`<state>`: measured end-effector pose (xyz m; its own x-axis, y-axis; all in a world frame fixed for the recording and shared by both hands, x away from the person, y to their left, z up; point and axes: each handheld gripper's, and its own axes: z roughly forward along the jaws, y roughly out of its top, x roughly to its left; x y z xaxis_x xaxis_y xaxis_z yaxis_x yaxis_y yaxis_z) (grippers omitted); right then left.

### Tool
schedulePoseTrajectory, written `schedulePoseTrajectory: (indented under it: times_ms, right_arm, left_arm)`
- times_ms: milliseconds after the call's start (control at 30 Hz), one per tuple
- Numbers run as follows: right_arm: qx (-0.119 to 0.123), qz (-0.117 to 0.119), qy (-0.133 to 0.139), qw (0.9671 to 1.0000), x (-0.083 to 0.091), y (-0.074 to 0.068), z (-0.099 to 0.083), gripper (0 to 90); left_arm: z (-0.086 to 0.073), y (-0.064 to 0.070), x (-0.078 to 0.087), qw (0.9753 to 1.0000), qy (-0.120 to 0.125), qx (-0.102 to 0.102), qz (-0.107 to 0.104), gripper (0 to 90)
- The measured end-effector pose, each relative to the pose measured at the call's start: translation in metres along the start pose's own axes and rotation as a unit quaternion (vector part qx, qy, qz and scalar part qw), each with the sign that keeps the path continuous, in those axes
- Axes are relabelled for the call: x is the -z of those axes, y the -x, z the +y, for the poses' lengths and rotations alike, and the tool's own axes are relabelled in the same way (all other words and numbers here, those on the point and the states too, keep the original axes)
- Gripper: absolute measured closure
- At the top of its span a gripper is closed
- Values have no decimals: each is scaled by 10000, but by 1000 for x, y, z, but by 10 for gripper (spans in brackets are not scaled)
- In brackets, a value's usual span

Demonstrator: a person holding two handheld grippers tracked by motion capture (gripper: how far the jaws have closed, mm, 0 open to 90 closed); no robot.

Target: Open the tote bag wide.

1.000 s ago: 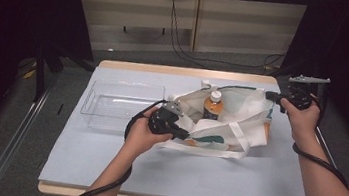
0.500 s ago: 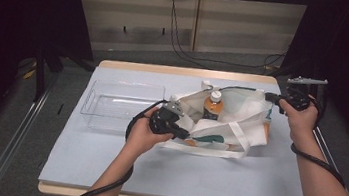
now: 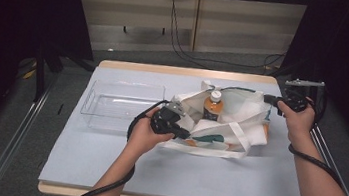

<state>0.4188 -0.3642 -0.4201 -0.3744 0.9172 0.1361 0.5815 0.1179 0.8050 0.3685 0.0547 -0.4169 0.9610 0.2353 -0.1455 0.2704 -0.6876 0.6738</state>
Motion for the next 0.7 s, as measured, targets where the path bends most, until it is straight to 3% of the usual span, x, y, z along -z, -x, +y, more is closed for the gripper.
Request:
schedulePoseTrajectory:
  times_ms: [100,133,200,233,300,433,467,700]
  right_arm:
    - [-4,-25,-6,10000,-1,0,-1,879]
    - [0,-25,-2,10000,-1,0,-1,878]
    - [-3,-11,0,10000,-1,0,-2,878]
    - [5,-9,6,10000,-1,1,-2,878]
    - [-12,-22,6,10000,-1,0,-2,877]
    - [-4,-5,14,10000,-2,1,-4,875]
    - [-30,-11,11,10000,-2,1,-4,875]
    - [-1,8,88,10000,1,0,-3,869]
  left_arm:
    - [-2,0,-4,10000,30,54,30,886]
    - [-2,-1,-4,10000,-15,-13,5,886]
    - [-3,0,-5,10000,34,82,2,886]
    - [-3,-1,-3,10000,-66,70,7,885]
    - [-4,-2,-5,10000,35,48,-1,885]
    - [-3,-2,-4,10000,-60,30,12,885]
    - [-4,-1,-5,10000,27,57,12,884]
    - [-3,-2,-4,9999,39,135,8,853]
